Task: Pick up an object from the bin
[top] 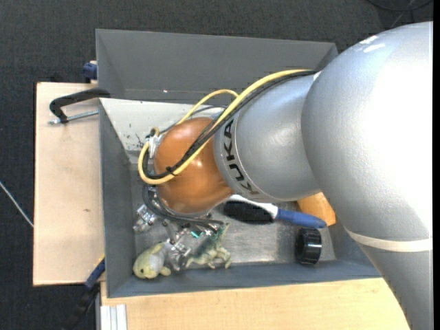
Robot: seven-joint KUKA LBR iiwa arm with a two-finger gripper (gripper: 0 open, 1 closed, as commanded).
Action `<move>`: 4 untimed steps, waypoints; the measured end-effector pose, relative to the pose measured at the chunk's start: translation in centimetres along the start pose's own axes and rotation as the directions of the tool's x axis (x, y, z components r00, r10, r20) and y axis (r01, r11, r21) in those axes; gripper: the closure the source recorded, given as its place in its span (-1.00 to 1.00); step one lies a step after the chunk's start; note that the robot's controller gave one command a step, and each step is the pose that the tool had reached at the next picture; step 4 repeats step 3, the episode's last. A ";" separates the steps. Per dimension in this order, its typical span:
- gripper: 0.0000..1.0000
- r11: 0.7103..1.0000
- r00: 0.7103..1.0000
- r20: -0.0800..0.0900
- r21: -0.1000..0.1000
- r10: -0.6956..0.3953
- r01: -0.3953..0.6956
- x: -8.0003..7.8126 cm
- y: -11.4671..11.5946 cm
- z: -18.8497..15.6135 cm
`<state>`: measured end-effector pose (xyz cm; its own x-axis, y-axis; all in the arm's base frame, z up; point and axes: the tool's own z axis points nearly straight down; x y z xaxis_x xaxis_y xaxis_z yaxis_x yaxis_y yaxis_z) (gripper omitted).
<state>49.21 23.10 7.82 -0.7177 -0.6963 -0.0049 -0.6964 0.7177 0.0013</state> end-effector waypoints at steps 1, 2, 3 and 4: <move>1.00 1.000 1.000 -0.001 0.000 0.000 0.000 0.0 0.0 0.0; 1.00 0.943 0.943 0.002 0.001 -0.334 0.334 -3.7 -3.8 0.6; 1.00 0.943 0.943 0.007 0.010 -0.333 0.333 -3.2 -8.4 -12.5; 1.00 0.943 0.943 0.007 0.010 -0.333 0.333 -3.2 -8.4 -12.5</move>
Offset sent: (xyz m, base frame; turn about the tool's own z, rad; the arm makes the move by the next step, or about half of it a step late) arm 0.0000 0.0000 0.0000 0.0000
